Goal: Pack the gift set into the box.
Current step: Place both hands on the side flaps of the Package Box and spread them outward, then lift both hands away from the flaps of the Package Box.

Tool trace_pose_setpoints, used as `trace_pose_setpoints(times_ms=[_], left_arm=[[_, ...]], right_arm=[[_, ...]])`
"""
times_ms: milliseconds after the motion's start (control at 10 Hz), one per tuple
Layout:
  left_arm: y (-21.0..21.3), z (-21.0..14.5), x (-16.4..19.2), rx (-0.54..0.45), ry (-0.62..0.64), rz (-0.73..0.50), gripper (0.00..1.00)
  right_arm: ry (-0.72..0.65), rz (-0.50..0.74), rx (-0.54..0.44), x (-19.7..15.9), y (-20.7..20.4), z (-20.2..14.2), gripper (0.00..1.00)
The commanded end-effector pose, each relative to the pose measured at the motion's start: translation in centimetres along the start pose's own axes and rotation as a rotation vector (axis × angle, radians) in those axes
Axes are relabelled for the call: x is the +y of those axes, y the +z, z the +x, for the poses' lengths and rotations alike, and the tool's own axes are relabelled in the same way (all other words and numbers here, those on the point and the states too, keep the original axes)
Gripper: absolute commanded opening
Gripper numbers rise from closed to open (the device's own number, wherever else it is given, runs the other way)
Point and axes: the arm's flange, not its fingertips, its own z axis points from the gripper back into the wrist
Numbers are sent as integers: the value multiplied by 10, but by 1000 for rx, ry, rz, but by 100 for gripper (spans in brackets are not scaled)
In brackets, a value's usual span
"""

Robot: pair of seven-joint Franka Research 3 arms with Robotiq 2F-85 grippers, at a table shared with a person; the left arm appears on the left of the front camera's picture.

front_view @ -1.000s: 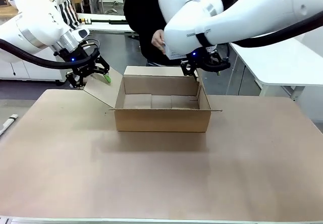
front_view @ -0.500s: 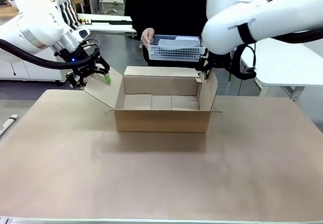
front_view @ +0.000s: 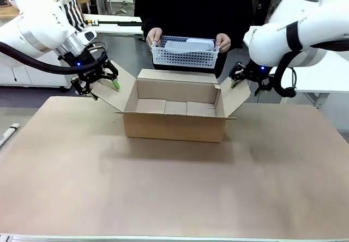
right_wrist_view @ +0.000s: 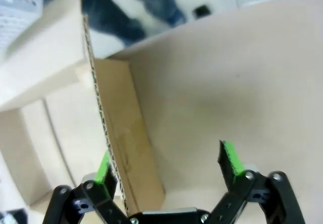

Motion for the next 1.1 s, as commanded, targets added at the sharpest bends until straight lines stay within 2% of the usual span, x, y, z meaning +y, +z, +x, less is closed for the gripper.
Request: trace_pose_setpoints(times_ms=[0,1000], left_arm=[[2,-1,0,-8,-6,11,100],[2,-1,0,-8,-6,11,100]], right_arm=[[-3,-75,-27,18,4,-5,100],[-3,-75,-27,18,4,-5,100]])
